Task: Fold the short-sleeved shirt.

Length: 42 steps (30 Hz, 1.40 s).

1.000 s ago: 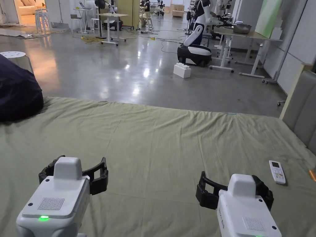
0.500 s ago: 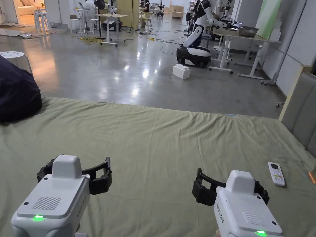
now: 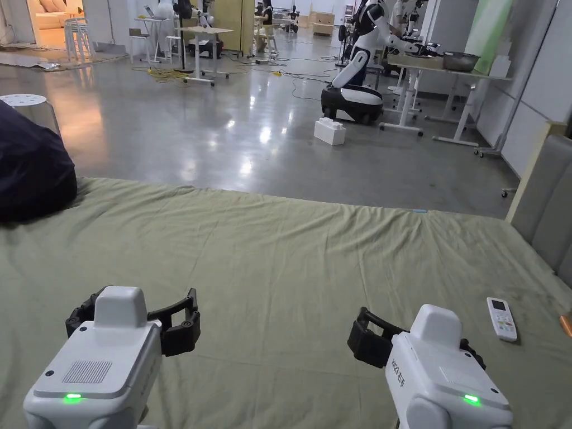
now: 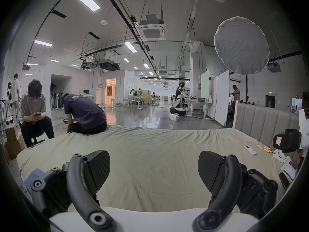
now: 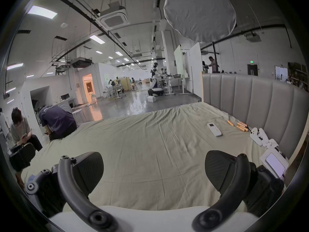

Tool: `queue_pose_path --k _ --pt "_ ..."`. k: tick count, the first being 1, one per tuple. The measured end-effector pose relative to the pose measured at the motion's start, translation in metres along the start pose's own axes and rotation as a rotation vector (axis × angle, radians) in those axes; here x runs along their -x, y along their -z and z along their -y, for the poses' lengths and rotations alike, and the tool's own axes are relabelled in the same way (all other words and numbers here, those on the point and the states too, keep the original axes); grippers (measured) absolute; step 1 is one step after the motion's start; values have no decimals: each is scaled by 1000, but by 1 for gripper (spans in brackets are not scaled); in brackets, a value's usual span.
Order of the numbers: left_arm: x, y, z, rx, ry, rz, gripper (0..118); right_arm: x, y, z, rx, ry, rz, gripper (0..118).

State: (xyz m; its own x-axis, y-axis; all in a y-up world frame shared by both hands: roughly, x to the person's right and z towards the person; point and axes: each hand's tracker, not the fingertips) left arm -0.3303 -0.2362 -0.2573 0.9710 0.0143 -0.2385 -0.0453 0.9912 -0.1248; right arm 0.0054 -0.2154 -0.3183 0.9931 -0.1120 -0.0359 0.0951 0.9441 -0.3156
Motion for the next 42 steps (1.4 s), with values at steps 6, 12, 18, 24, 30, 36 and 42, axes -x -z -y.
queue_pose_path --k 6,12,18,24,30,36,42 --pt "0 1 2 20 -3 15 106 -3 2 -6 44 49 2 118" --pt "0 -1 -1 7 -5 40 106 -3 6 -7 48 29 13 118" --pt "-1 -1 -5 3 15 38 106 0 6 -4 49 -12 2 118" --pt "0 0 -8 6 24 35 106 1 12 -1 42 -65 8 118" --pt "4 1 -9 5 39 32 106 0 14 -3 34 -71 7 118" --pt "7 2 -6 19 52 28 106 0 10 -10 43 -39 -16 118" --pt "9 0 -4 20 55 38 106 -8 15 -7 51 9 14 118"
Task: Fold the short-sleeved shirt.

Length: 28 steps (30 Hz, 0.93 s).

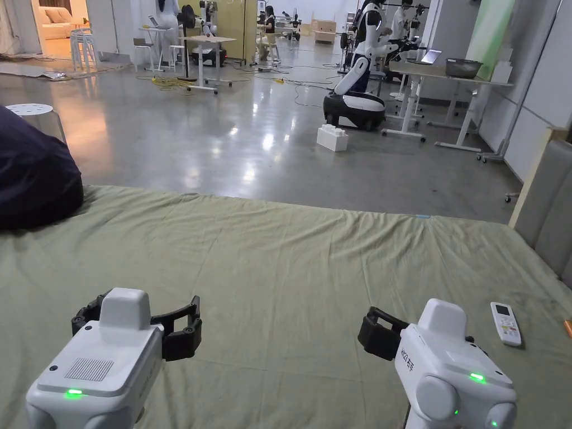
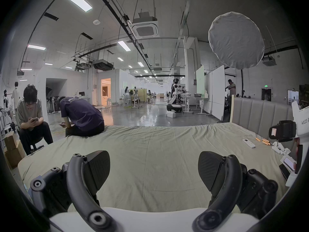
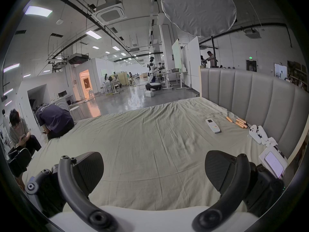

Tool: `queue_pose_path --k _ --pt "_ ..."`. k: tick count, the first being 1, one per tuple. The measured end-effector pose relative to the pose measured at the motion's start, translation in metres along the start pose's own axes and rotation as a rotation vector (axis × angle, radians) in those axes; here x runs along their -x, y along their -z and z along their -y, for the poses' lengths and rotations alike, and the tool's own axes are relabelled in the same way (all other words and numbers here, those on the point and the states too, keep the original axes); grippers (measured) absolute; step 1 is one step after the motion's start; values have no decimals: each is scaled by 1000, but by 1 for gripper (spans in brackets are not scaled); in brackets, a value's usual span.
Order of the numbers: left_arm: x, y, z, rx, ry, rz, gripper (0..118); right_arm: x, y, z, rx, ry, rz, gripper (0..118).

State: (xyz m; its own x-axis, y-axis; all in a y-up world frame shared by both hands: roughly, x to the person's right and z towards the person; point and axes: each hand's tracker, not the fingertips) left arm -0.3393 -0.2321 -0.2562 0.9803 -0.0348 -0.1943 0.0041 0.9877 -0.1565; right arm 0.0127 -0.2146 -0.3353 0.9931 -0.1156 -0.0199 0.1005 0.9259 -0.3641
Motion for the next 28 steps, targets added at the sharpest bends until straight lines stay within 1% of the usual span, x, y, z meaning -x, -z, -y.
queue_pose_path --k 5,9,11,14,16,18,21,26,28 --pt "1 1 1 -22 -1 -23 107 -5 2 2 13 23 11 118" --pt "2 5 1 -20 -22 -36 107 -12 3 4 -21 67 -73 118" --pt "1 6 2 -24 -29 -45 107 -12 -1 4 -69 79 -93 118" --pt "1 8 2 -30 -29 -42 107 -11 -6 6 -157 46 -67 118" --pt "0 8 2 -32 -29 -39 107 -7 -6 5 -157 12 -38 118" --pt "0 9 2 -36 -29 -39 107 -4 -5 5 -167 -40 -14 118" --pt "0 10 1 -45 -25 -42 107 -1 -4 11 -257 -101 -16 118" --pt "0 12 2 -51 -9 -46 107 1 -3 15 -262 -95 -18 118" --pt "1 13 3 -49 -6 -49 107 0 0 18 -265 -111 -20 118"
